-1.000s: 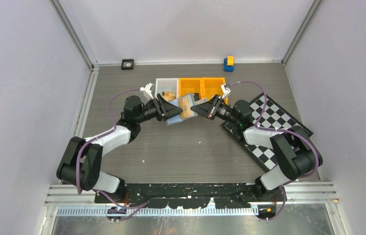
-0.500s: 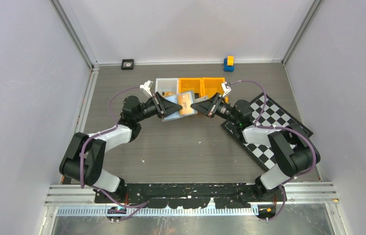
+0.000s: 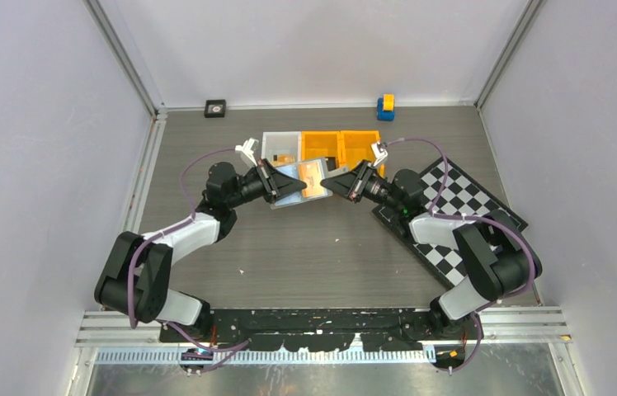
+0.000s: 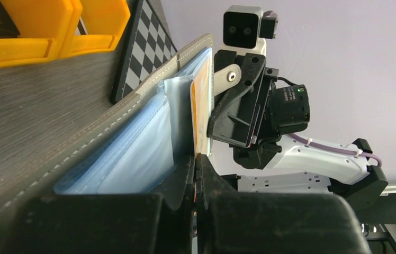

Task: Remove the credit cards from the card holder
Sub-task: Remove the credit card from the card holder.

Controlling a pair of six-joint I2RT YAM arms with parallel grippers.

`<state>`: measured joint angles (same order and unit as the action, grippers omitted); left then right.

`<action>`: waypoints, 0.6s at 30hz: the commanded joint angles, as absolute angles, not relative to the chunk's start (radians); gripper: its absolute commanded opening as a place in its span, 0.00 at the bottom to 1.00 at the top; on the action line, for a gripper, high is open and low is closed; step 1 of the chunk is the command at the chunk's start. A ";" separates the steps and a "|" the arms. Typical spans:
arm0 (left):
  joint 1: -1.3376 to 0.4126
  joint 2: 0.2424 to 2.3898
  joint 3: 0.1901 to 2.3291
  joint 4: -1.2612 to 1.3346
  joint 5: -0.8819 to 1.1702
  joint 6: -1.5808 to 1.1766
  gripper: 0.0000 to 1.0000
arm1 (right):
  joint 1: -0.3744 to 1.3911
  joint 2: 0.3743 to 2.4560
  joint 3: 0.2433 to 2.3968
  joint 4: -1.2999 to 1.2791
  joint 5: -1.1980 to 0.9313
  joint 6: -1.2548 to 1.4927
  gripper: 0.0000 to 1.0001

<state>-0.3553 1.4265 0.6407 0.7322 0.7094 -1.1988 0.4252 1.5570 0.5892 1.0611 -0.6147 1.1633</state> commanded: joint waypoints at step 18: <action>-0.317 1.358 0.687 0.493 0.625 -1.037 0.00 | 0.318 1.411 0.522 0.969 -0.496 1.113 0.01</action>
